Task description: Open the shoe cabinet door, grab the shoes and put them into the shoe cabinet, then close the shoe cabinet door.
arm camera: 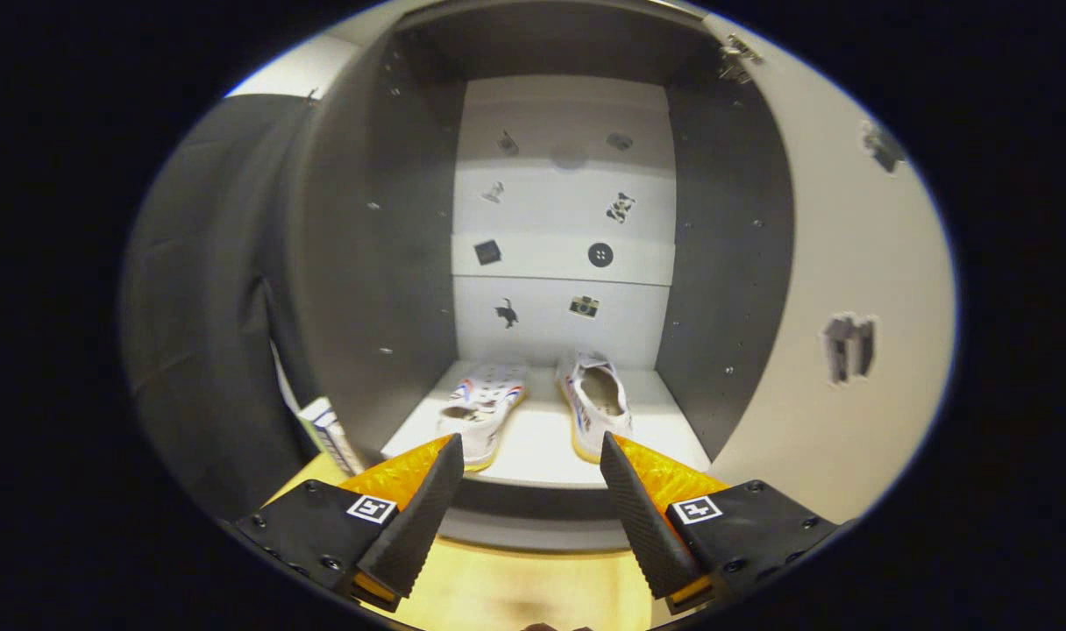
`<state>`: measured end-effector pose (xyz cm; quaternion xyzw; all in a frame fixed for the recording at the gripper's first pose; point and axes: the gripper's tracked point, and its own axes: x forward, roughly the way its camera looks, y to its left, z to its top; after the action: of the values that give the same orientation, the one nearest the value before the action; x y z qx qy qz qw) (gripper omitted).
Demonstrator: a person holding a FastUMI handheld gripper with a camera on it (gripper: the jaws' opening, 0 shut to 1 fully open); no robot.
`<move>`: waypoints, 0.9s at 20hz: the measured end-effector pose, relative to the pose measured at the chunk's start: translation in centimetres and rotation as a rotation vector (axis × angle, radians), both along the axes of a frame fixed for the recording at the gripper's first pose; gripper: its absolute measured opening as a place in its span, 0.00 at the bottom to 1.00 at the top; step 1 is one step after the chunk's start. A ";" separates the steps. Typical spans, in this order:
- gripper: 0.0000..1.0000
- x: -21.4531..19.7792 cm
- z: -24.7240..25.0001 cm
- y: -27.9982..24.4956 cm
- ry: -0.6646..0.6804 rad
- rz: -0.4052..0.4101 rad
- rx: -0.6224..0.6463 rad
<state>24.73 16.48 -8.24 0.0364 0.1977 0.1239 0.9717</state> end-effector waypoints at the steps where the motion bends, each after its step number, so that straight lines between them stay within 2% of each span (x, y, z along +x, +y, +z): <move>1: 0.98 -2.5 1.0 -0.2 -0.027 -0.002 0.011; 3: 0.98 -8.0 2.8 0.4 -0.077 0.018 0.068; 4: 0.98 -11.5 3.5 1.3 -0.098 0.053 0.100; 9: 0.98 -22.6 5.5 -0.1 -0.164 0.104 0.095; 11: 0.97 -25.3 5.6 -2.5 -0.133 0.074 0.123; 18: 0.97 -29.8 6.2 -16.1 -0.134 -0.150 0.183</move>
<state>-5.11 0.35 -2.00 0.1311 0.1168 0.0704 0.9819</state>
